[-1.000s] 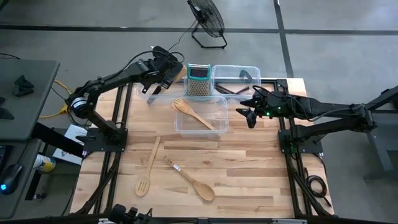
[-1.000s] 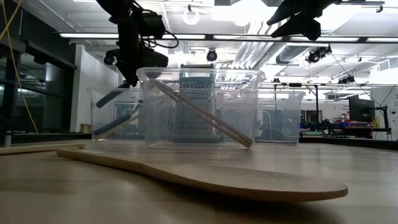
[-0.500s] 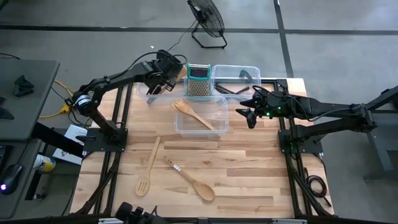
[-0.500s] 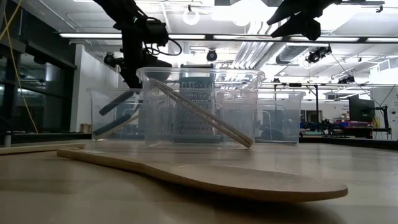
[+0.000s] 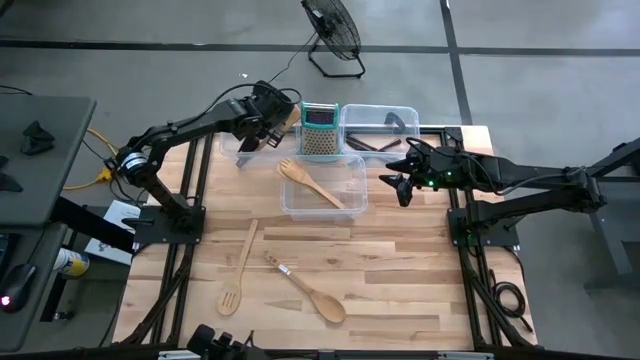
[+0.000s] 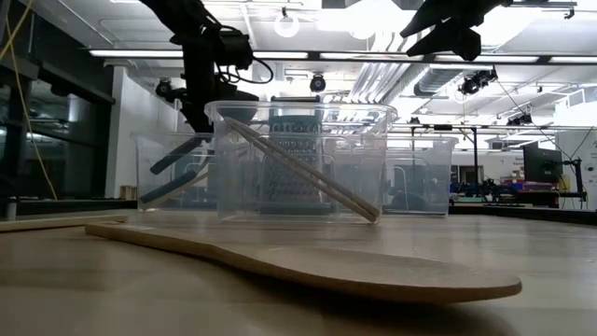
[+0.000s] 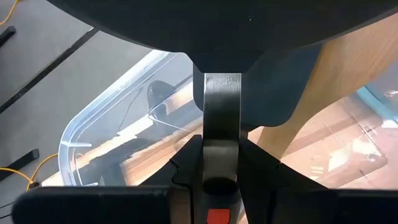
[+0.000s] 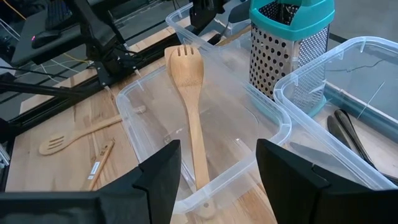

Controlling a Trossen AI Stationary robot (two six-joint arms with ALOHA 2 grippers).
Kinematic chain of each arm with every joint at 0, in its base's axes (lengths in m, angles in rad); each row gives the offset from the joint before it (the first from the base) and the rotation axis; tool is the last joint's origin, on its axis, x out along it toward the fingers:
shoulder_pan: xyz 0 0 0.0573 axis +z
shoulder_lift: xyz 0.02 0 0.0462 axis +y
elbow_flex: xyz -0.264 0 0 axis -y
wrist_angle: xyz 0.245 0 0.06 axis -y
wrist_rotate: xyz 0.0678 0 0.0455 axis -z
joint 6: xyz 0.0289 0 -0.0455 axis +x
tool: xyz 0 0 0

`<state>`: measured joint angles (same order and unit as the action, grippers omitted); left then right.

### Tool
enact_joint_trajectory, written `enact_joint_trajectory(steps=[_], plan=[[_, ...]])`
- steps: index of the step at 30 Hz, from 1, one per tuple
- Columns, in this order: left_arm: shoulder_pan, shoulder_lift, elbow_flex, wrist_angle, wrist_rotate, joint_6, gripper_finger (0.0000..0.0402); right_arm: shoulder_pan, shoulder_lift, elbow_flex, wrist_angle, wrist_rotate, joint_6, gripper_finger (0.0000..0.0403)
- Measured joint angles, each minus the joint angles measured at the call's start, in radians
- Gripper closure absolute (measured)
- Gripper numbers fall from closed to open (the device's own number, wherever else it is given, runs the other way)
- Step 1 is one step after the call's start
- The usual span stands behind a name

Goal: Pick & Place Kitchen Items
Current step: Put the black spatula into the left transparent bin

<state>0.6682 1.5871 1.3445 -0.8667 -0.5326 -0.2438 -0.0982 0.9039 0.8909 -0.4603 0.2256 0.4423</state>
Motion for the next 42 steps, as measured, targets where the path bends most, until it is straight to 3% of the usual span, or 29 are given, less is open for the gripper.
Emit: enact_joint_trajectory(steps=[35, 42], plan=[[0.000, 0.000, 0.000, -0.049, 0.027, 0.002, 0.0316, 0.000, 0.000, 0.000, -0.001, 0.001, -0.002, 0.0202], [0.000, 0.000, 0.000, -0.050, 0.097, 0.003, 0.0316, 0.000, 0.000, 0.000, -0.002, -0.024, -0.002, 0.0202]])
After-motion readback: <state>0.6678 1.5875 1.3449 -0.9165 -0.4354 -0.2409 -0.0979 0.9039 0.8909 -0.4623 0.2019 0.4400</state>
